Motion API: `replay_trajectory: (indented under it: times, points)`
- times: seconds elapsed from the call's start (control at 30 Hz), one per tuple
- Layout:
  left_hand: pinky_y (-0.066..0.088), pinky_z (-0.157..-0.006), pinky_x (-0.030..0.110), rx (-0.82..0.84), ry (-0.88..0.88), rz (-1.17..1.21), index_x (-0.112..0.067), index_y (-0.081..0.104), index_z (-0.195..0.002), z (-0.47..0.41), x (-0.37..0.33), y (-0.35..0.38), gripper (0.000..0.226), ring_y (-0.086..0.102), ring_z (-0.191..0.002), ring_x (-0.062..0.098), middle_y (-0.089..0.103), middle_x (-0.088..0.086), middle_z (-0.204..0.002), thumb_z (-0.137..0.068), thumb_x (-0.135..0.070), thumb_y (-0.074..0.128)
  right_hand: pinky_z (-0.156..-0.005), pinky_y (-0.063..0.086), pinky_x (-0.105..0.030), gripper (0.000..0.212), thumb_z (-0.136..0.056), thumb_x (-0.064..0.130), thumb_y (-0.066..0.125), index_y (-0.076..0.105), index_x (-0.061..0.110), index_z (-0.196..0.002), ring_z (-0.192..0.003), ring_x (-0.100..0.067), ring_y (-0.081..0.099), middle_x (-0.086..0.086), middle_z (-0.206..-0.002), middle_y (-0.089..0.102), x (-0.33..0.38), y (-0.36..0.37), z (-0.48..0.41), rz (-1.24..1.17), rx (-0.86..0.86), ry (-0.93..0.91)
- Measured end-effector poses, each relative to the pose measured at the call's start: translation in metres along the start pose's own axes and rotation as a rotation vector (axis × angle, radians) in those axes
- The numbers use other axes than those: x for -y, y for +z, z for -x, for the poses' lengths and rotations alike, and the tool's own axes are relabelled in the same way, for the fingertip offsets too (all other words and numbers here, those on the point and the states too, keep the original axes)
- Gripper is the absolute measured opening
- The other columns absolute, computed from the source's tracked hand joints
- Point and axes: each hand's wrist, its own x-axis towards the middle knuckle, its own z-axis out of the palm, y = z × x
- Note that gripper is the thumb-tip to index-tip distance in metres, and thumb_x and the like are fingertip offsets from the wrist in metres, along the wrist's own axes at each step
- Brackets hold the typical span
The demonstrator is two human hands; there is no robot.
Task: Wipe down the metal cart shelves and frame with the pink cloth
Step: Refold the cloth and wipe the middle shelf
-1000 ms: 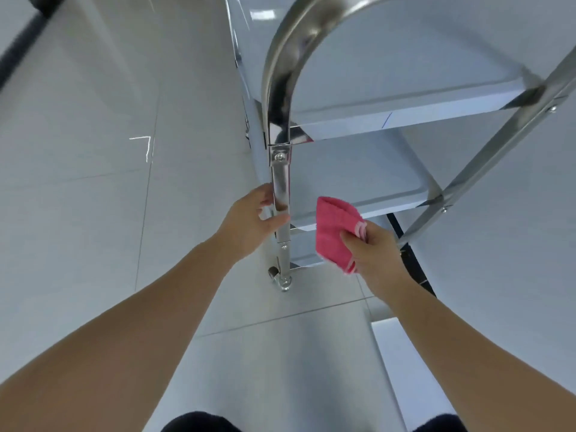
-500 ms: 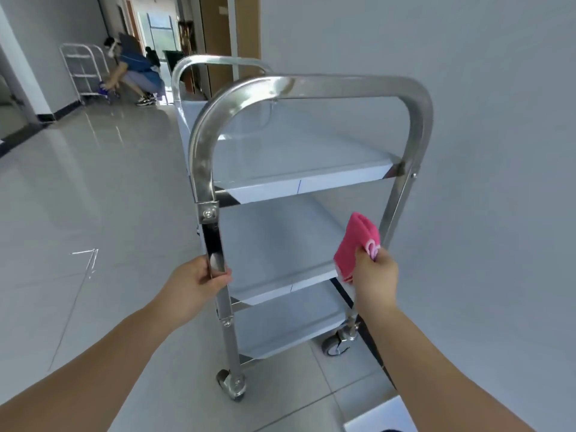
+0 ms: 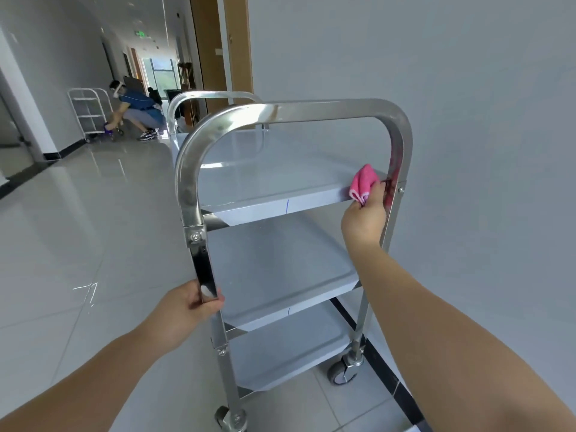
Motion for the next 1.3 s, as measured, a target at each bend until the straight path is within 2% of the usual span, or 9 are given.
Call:
replay_trajectory:
  times: [0.07, 0.17, 0.27, 0.37, 0.47, 0.57, 0.7, 0.97, 1.3]
  points:
    - [0.046, -0.070, 0.006, 0.000, 0.006, -0.001, -0.011, 0.065, -0.092, 0.000, 0.001, 0.000, 0.012, 0.067, -0.080, 0.009, 0.073, 0.004, -0.089, -0.084, -0.002, 0.066, -0.113, 0.033, -0.035, 0.066, -0.092, 0.002, 0.036, 0.019, 0.023, -0.151, -0.127, -0.017, 0.042, 0.006, -0.141, 0.036, -0.012, 0.001, -0.004, 0.039, 0.016, -0.037]
    - [0.046, -0.069, 0.006, -0.001, 0.012, -0.003, -0.010, 0.065, -0.090, 0.000, 0.001, 0.001, 0.012, 0.066, -0.077, 0.008, 0.073, 0.004, -0.086, -0.084, -0.001, 0.066, -0.110, 0.033, -0.030, 0.064, -0.087, 0.002, 0.033, 0.029, 0.023, -0.147, -0.111, -0.013, 0.043, 0.009, -0.126, 0.041, -0.015, -0.004, -0.008, 0.069, -0.037, -0.054]
    - [0.047, -0.072, 0.010, -0.001, 0.005, 0.019, -0.009, 0.064, -0.090, -0.001, 0.001, 0.001, 0.012, 0.066, -0.079, 0.011, 0.073, 0.004, -0.087, -0.083, 0.001, 0.066, -0.100, 0.015, -0.003, 0.070, -0.084, -0.011, 0.035, 0.028, 0.011, -0.149, -0.138, -0.017, 0.032, 0.000, -0.157, 0.023, -0.012, 0.003, -0.008, 0.168, -0.073, -0.108]
    - [0.048, -0.076, 0.015, 0.015, -0.006, 0.012, -0.012, 0.064, -0.091, -0.002, 0.002, -0.001, 0.013, 0.067, -0.083, 0.012, 0.073, 0.002, -0.090, -0.083, -0.002, 0.067, -0.082, 0.010, 0.012, 0.077, -0.083, -0.020, 0.035, 0.014, 0.008, -0.152, -0.145, -0.015, 0.016, -0.001, -0.161, 0.000, -0.005, 0.018, -0.002, 0.114, -0.052, -0.073]
    - [0.047, -0.074, 0.009, 0.015, -0.004, 0.000, -0.011, 0.063, -0.091, -0.003, 0.001, -0.001, 0.014, 0.066, -0.083, 0.010, 0.073, 0.003, -0.090, -0.082, -0.001, 0.067, -0.108, 0.023, -0.010, 0.082, -0.080, -0.022, 0.033, 0.007, 0.007, -0.152, -0.148, -0.018, 0.006, -0.004, -0.161, -0.008, -0.005, 0.026, 0.001, 0.100, -0.058, -0.104]
    - [0.045, -0.072, 0.006, 0.010, 0.013, -0.011, -0.010, 0.063, -0.091, -0.002, 0.000, 0.001, 0.014, 0.065, -0.080, 0.004, 0.072, 0.002, -0.088, -0.083, 0.000, 0.066, -0.114, 0.026, -0.027, 0.087, -0.077, -0.024, 0.031, 0.003, 0.007, -0.152, -0.148, -0.020, -0.001, -0.006, -0.160, -0.010, -0.007, 0.027, 0.008, 0.085, -0.031, -0.133]
    - [0.046, -0.074, 0.009, 0.031, 0.006, 0.006, -0.008, 0.061, -0.093, -0.003, 0.001, 0.002, 0.015, 0.064, -0.079, 0.001, 0.071, 0.003, -0.091, -0.083, 0.002, 0.065, -0.097, 0.010, 0.007, 0.087, -0.073, -0.026, 0.029, 0.003, 0.003, -0.151, -0.148, -0.023, -0.008, -0.012, -0.160, -0.010, -0.005, 0.032, 0.024, 0.067, 0.007, -0.200]
    - [0.047, -0.085, 0.024, 0.046, 0.008, 0.000, -0.013, 0.061, -0.092, -0.003, 0.001, 0.001, 0.014, 0.065, -0.087, 0.011, 0.071, 0.001, -0.091, -0.084, -0.003, 0.066, -0.101, -0.004, 0.004, 0.087, -0.069, -0.028, 0.028, 0.005, -0.003, -0.149, -0.145, -0.025, -0.011, -0.018, -0.158, -0.005, 0.002, 0.062, 0.079, 0.051, 0.058, -0.359]
    - [0.047, -0.082, 0.021, 0.057, 0.016, -0.020, -0.018, 0.060, -0.089, -0.003, 0.005, -0.001, 0.012, 0.064, -0.086, 0.010, 0.070, 0.001, -0.091, -0.085, -0.008, 0.065, -0.105, -0.002, 0.001, 0.086, -0.068, -0.029, 0.028, 0.006, -0.006, -0.148, -0.143, -0.024, -0.009, -0.006, -0.152, -0.007, 0.009, 0.081, 0.110, 0.032, 0.077, -0.432]
